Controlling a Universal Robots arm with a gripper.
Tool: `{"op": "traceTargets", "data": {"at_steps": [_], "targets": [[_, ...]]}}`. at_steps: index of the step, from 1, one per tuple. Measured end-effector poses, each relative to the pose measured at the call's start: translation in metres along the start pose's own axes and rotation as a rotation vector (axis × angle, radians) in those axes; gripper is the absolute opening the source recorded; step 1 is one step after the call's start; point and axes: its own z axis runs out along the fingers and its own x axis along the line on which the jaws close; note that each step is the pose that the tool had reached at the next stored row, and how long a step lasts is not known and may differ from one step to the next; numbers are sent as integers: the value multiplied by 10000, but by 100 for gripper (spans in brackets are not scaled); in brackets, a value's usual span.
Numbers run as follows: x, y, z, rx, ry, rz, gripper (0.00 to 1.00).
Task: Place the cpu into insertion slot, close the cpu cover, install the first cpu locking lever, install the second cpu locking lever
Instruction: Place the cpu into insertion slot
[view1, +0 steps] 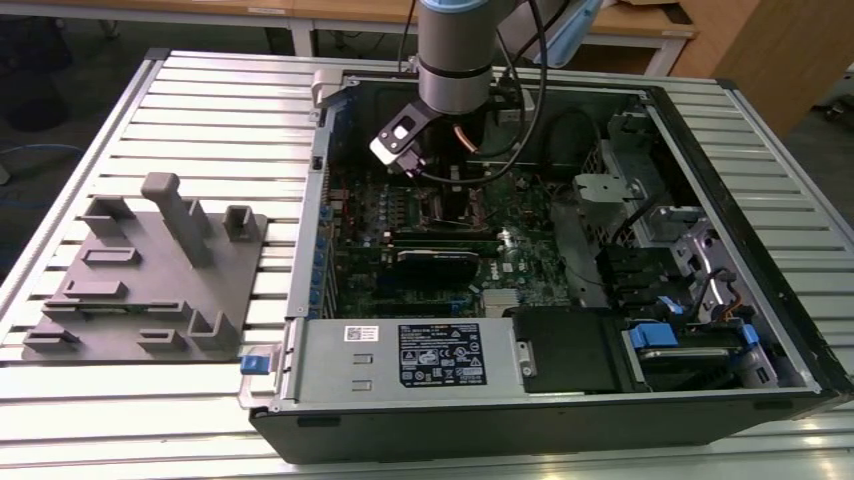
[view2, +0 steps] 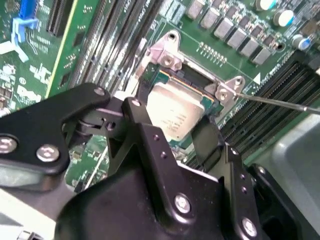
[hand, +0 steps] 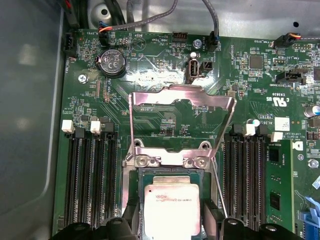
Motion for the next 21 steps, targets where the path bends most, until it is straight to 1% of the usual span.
{"op": "traceTargets", "data": {"at_steps": [4,12,21], "targets": [[-1,1,-13,0,0,0,61],[-4,6,-88,0,-1,0,61],[-4,6,-87,2,-4,21,61]]}}
